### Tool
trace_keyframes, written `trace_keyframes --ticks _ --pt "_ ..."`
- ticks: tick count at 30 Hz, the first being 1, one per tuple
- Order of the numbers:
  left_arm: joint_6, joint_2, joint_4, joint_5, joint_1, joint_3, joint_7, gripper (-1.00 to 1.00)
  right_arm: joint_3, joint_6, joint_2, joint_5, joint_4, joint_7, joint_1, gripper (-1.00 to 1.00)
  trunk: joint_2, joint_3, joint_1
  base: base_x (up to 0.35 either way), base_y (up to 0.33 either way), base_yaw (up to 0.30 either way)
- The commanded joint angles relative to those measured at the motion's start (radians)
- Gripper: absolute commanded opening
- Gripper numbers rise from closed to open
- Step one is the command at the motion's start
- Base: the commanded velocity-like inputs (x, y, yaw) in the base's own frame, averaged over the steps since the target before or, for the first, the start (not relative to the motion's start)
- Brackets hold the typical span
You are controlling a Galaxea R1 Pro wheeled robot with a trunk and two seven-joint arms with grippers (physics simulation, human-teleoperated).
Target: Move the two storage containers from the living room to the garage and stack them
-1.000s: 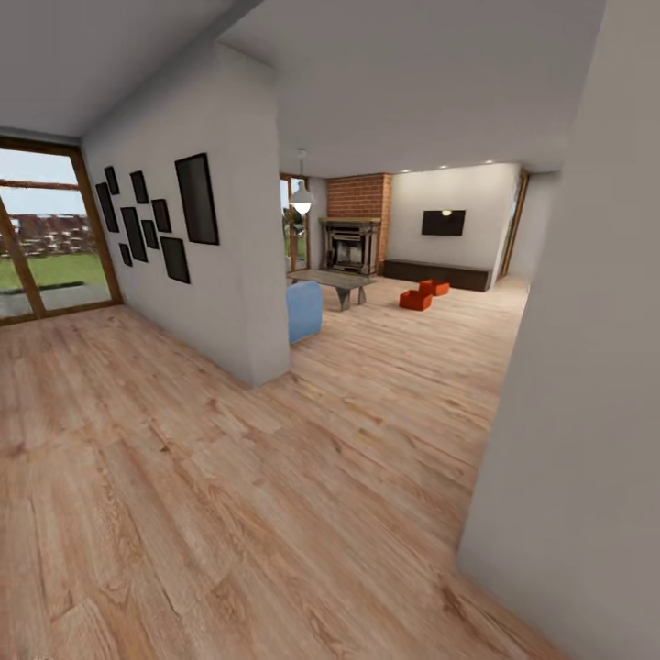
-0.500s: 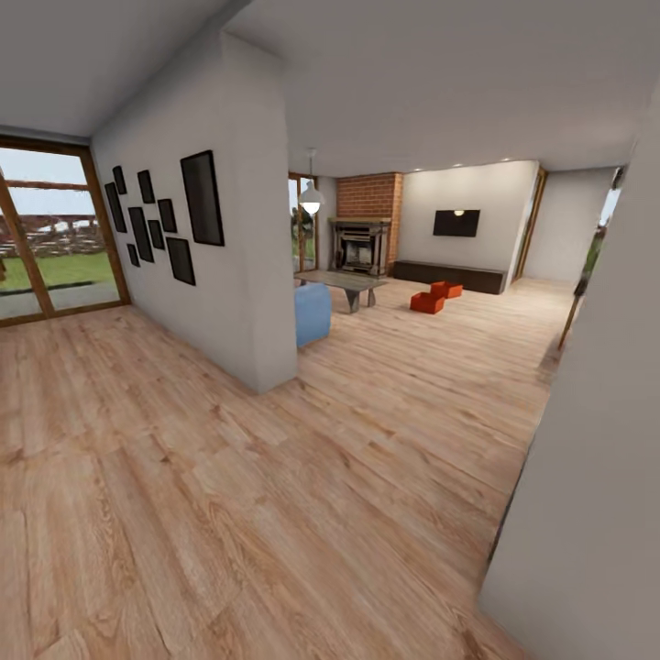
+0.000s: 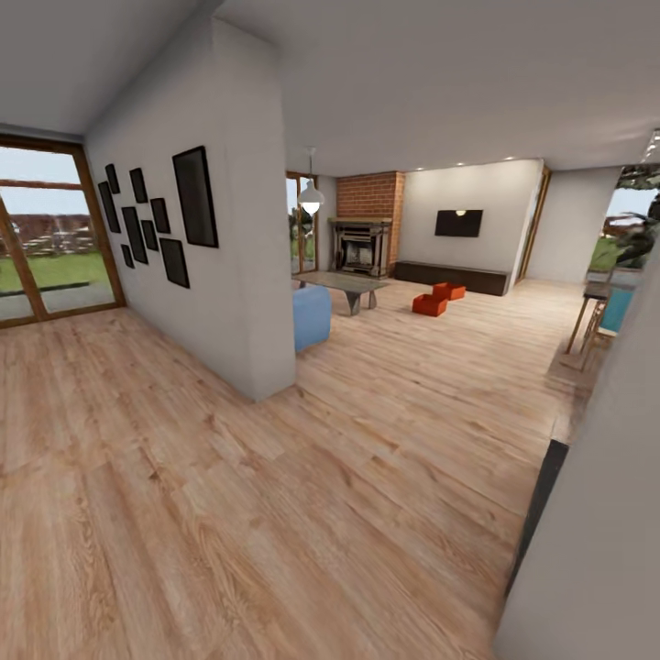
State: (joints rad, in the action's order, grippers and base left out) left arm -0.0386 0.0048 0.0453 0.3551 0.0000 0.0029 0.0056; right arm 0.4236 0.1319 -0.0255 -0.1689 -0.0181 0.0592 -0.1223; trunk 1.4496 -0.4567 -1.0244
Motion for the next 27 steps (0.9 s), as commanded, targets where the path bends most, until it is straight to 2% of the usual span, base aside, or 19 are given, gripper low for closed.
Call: trace_keyframes --ticks 1,27 --pt "-0.002 0.0 0.001 0.004 0.0 0.0 0.001 1.0 0.005 0.005 0.0 -0.013 -0.002 0.005 -0.001 1.0 0.0 -0.001 -0.001 0.325 0.0 0.0" --pt "-0.002 0.0 0.001 0.006 0.0 0.002 0.001 1.0 0.004 0.006 0.001 -0.015 -0.002 0.005 -0.002 1.0 0.0 -0.001 -0.001 0.325 0.0 0.0"
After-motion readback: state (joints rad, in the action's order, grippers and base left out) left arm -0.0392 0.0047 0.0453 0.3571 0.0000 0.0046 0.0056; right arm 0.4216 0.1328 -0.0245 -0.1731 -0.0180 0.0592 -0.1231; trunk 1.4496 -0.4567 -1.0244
